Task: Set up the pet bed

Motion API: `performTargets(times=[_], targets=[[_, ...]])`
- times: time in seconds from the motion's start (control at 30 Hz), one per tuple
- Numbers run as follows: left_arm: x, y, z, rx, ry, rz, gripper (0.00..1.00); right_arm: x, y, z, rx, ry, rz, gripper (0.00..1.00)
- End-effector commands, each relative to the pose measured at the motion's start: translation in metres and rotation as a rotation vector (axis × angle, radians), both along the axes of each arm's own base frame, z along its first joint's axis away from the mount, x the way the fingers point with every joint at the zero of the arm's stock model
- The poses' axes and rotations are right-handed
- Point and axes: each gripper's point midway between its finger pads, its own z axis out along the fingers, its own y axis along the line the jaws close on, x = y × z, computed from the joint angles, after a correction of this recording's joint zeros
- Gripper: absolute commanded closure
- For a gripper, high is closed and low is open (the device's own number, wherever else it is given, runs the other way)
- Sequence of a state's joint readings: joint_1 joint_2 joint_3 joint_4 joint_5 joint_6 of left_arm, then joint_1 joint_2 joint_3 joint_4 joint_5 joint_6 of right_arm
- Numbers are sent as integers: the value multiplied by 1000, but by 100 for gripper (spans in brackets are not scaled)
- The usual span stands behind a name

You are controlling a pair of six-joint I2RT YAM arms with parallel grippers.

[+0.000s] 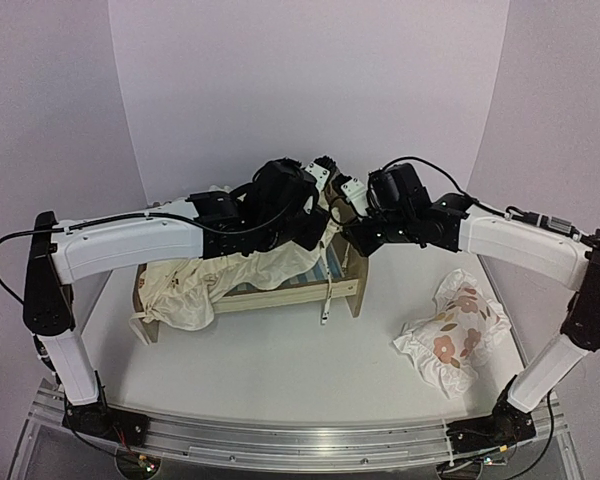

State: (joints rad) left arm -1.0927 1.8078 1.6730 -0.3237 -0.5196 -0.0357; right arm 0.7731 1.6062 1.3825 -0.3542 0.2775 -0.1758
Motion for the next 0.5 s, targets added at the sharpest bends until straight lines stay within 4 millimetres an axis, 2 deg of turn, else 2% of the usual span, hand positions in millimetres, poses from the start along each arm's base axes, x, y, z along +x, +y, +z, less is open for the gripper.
performTargets(times=[0.0,0.17,0.27,0.47], targets=[[1,-6,5,-39,18,-11,100,-9,-2,1,61,46,-21,54],[-5,-18,-5,-21,77,-62,100,-23,-11,22,141,73,-48,42],[-2,-24,-14,-2,90,-65,100,-30,-24,36,184,67,-97,40],[8,-40,-44,58,132,-48,100,-54,-49,37,239,94,-151,39]])
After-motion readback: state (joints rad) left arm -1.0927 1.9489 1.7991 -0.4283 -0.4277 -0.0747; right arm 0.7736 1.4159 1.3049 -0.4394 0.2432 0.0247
